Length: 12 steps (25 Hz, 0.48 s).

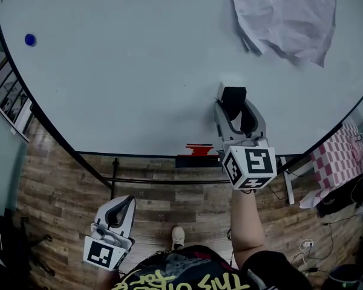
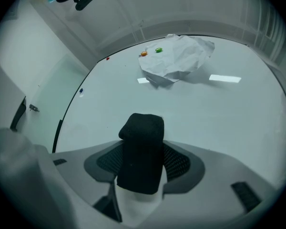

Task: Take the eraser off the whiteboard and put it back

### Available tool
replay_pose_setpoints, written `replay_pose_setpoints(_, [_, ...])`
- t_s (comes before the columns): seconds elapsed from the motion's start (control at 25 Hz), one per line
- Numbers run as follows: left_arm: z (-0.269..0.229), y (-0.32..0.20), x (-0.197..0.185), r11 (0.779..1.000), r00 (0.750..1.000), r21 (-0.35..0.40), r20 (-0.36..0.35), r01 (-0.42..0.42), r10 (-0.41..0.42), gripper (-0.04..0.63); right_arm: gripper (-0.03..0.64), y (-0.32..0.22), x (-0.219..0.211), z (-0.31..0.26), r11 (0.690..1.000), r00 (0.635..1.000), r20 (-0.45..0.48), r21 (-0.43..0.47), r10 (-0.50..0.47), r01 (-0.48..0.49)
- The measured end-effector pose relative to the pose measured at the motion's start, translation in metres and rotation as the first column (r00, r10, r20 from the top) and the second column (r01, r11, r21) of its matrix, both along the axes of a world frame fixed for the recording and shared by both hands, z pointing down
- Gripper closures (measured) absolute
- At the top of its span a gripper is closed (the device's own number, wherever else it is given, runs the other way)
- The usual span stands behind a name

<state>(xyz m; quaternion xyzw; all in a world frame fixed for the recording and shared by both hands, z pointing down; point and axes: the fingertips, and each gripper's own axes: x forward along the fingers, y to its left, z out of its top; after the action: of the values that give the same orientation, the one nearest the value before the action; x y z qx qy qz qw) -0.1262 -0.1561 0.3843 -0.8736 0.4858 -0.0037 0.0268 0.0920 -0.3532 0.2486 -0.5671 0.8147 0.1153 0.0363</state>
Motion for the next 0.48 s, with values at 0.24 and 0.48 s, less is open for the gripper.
replay_pose_setpoints(0.24, [-0.0025, 0.0006, -0.0031, 1.000, 1.000, 0.005, -0.003, 0.014, -0.014, 0.592, 0.377, -0.0016, -0.0008, 0.0007, 1.000, 1.000, 0.004, 0.022, 0.011, -0.011])
replay_pose_setpoints(0.48, [-0.0047, 0.0042, -0.0063, 1.000, 1.000, 0.010, -0.003, 0.022, -0.022, 0.592, 0.376, -0.0045, -0.0010, 0.0064, 0.998, 0.999, 0.050, 0.056, -0.001, -0.002])
